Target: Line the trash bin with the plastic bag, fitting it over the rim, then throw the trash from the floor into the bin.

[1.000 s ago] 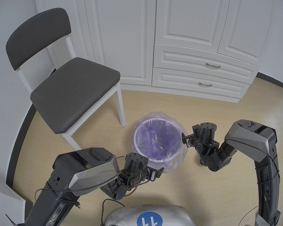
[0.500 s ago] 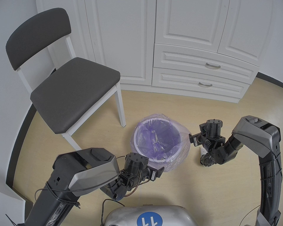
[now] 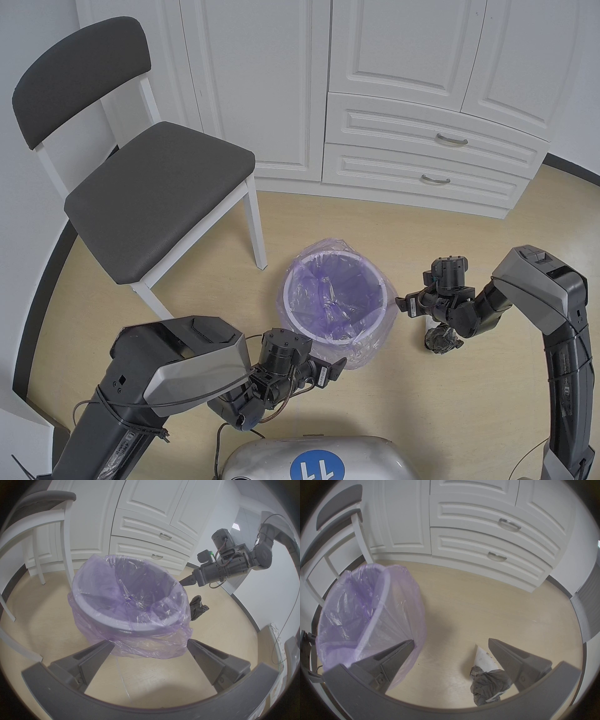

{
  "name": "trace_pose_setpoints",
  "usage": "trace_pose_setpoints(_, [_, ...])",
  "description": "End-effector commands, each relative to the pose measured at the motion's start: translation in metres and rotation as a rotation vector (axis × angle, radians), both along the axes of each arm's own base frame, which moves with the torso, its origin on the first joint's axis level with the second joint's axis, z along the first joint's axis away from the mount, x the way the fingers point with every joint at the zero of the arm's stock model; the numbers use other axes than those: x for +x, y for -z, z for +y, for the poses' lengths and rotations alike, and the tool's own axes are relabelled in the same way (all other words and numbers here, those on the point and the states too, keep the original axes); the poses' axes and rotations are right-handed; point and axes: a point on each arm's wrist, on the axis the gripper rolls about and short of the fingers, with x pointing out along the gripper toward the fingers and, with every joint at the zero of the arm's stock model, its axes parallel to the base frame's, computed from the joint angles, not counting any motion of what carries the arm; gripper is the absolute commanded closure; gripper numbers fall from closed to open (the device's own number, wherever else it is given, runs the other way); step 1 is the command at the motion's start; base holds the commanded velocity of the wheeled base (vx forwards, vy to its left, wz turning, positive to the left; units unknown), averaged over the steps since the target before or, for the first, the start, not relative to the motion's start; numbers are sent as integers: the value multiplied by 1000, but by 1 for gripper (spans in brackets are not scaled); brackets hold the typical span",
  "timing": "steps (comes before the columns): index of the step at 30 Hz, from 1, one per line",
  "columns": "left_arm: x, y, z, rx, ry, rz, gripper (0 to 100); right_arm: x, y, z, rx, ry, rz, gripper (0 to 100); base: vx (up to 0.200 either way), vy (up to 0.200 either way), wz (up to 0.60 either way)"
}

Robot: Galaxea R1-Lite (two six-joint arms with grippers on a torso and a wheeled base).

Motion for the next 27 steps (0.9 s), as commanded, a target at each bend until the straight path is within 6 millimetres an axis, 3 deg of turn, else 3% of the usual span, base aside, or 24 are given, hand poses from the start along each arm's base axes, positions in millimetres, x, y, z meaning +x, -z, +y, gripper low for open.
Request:
trace_pose_setpoints(1, [-3, 1, 2, 7, 4, 9, 0, 10, 27, -6, -4, 15, 33, 0, 0, 0, 0])
trace_pose_setpoints(7, [-5, 3, 2, 1, 8, 5, 0, 20, 60, -6, -8, 18, 57, 0, 0, 0, 0])
trace_pose_setpoints(17, [-12, 3, 5, 12, 16, 14, 0, 22, 55, -5, 19, 4, 40, 0, 0, 0, 0])
trace_pose_setpoints(18, [-25, -10, 8, 10, 48, 24, 0, 18, 32, -7, 24, 8, 16, 0, 0, 0, 0])
trace_pose_setpoints(22, [-58, -41, 26, -5, 126, 52, 0, -2, -10, -12, 19, 8, -6, 0, 0, 0, 0])
trace_pose_setpoints(24, [-67, -48, 33, -10, 135, 51, 0, -8, -19, -13, 17, 6, -9, 0, 0, 0, 0])
trace_pose_setpoints(25, [-80, -60, 47, -23, 130, 34, 0, -17, -32, -16, 13, 5, -16, 0, 0, 0, 0])
trace_pose_setpoints(27, [-89, -67, 62, -34, 112, 14, 0, -21, -40, -15, 16, 3, -29, 0, 0, 0, 0])
